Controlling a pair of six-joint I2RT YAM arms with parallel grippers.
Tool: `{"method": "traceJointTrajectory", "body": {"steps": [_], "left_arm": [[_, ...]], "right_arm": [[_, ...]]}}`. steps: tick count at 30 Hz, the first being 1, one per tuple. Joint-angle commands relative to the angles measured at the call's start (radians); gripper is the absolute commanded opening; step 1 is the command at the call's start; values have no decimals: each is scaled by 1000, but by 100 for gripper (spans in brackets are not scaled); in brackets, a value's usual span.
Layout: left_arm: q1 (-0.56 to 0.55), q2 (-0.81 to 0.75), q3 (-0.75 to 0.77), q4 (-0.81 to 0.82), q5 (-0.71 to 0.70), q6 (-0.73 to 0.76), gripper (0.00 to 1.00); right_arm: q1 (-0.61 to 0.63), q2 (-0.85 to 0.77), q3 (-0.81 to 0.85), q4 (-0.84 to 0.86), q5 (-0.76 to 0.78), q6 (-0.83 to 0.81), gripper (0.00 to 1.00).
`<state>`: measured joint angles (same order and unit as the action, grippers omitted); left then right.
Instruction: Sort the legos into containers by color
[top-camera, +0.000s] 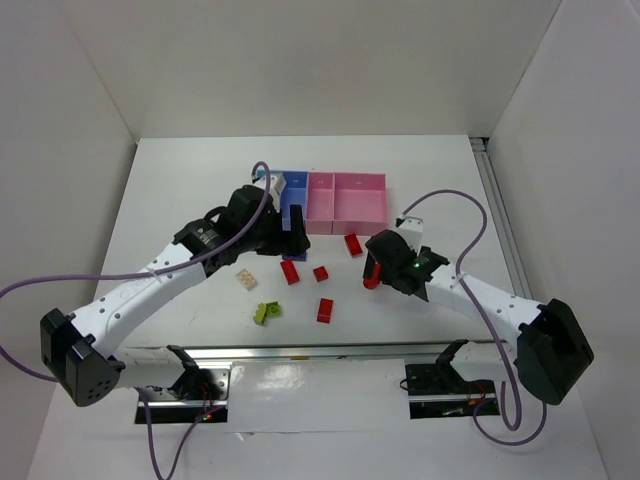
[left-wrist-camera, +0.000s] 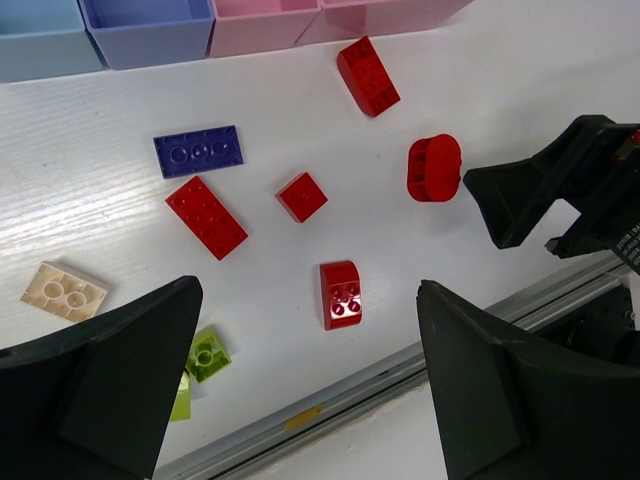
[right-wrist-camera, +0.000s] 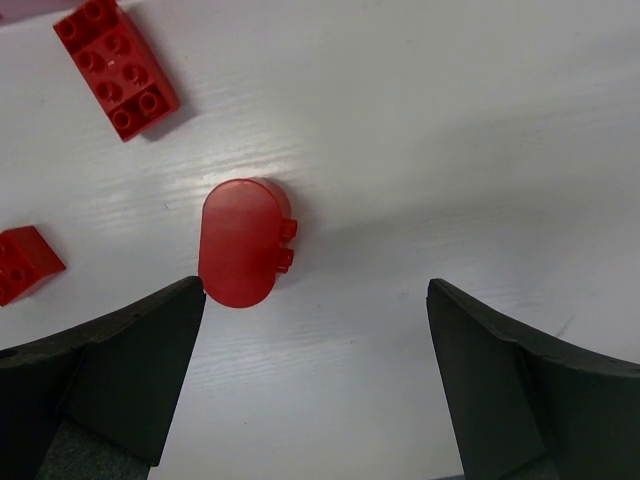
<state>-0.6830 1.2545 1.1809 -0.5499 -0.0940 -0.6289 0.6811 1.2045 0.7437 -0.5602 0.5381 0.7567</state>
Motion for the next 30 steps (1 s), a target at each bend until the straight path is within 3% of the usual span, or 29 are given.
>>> {"method": "traceJointTrajectory", "body": {"steps": [1,13,17,22,26,30], "left_arm": [[-10,6,-7,18,-12,11,100],[-29,28,-17,-1,-30,11,100],[-29,28,-26,-1,-41,11,100],[-29,28,-26,-1,-50,11,100],[-29,28,-26,-1,-50,11,100],[-38,19,-35,-21,-90,-2,100]], "right_arm": [[-8,26,-26,132,-53,-26,99],[-26,252,22,283,-125,-103,99],[-26,300,31,292,-125,-103,92],[-26,290,31,292,-116,-94,74],[-26,236,43,272,-84,-85,48],[-26,166,106,220,-75,-131,44]]}}
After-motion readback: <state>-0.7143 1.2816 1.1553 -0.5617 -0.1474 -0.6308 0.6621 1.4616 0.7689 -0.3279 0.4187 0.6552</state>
